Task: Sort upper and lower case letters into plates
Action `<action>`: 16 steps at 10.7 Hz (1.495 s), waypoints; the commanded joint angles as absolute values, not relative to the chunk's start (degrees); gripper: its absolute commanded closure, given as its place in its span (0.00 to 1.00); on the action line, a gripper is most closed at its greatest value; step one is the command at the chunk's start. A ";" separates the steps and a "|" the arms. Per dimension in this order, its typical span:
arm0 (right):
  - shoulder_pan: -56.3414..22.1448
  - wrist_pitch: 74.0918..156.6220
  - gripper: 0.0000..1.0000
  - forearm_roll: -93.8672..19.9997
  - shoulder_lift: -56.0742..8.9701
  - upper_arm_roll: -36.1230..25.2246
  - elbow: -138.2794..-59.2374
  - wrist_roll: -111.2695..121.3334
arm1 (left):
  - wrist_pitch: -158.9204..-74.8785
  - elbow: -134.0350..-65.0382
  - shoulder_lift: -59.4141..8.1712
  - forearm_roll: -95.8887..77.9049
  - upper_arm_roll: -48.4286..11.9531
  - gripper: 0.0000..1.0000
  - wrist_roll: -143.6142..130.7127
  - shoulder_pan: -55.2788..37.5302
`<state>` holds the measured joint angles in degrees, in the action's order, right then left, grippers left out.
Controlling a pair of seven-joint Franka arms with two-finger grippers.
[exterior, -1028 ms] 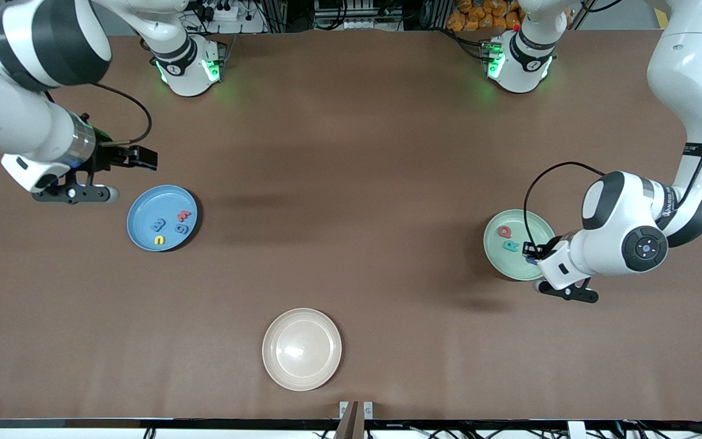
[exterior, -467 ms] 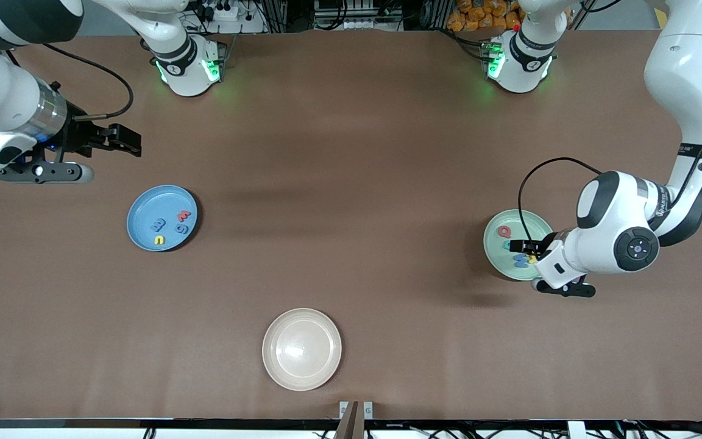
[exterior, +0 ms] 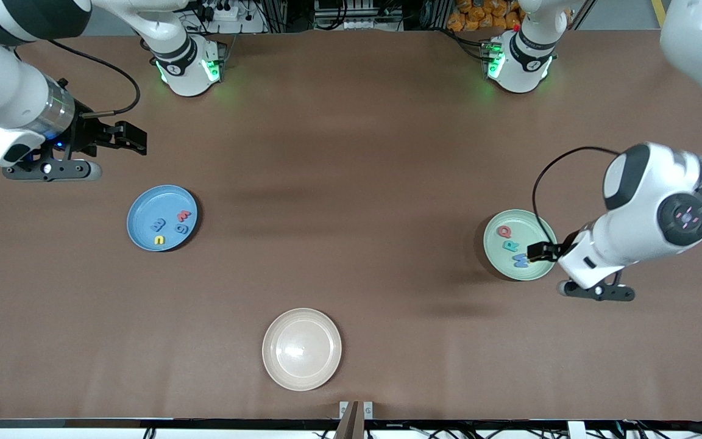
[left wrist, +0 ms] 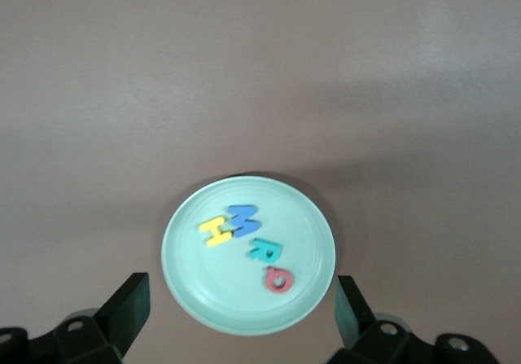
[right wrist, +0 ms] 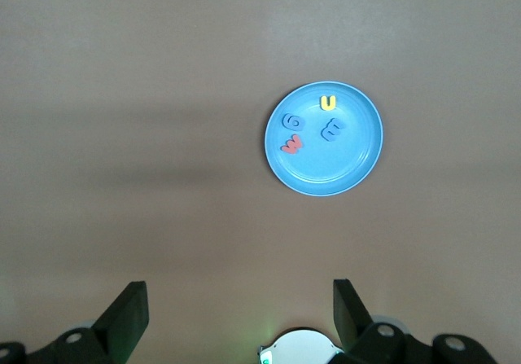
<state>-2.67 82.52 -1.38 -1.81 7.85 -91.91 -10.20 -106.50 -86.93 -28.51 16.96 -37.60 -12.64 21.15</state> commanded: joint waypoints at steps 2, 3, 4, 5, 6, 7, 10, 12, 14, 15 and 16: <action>-5.01 82.09 0.00 -1.85 1.91 2.39 -94.54 -9.75 | -98.99 -86.22 -20.76 8.91 -38.23 0.00 -13.45 23.11; -5.27 83.22 0.00 -2.02 3.24 0.55 -96.57 -9.67 | -97.92 -86.22 -18.83 6.88 -38.15 0.00 -13.45 23.46; -5.53 83.84 0.00 -2.20 4.03 -0.69 -97.55 -9.49 | -96.69 -86.22 -17.16 6.42 -38.23 0.00 -13.71 23.47; -5.80 85.07 0.00 -2.20 4.74 -1.23 -98.95 -9.49 | -96.51 -86.22 -15.92 6.33 -38.23 0.00 -14.06 23.47; -6.58 86.38 0.00 -2.55 5.79 -3.14 -100.88 -9.41 | -96.16 -86.22 -14.78 6.33 -38.15 0.00 -14.06 23.55; -6.94 86.40 0.00 -2.55 6.06 -3.34 -101.16 -9.40 | -95.11 -86.13 -13.11 6.24 -37.97 0.00 -14.06 23.55; -6.68 86.31 0.00 -2.55 5.45 -3.43 -100.03 -9.32 | -93.52 -86.22 -8.27 5.63 -36.40 0.00 -14.15 23.56; -6.24 85.96 0.00 -2.28 2.83 -3.52 -95.39 -9.40 | -92.38 -86.13 -7.39 5.63 -30.19 0.00 -13.37 19.89; -5.89 83.60 0.00 -2.20 1.67 -3.52 -92.29 -9.40 | -91.41 -85.96 -5.37 2.84 -20.08 0.00 -13.10 13.47; -5.80 83.50 0.00 -2.37 1.84 -3.52 -92.20 -10.01 | -91.32 -85.96 -5.27 -1.10 -17.69 0.00 -13.18 13.01; -5.89 83.50 0.00 -1.94 1.93 -3.52 -91.85 -10.11 | -91.32 -85.96 -5.10 -3.23 -14.27 0.00 -13.10 10.92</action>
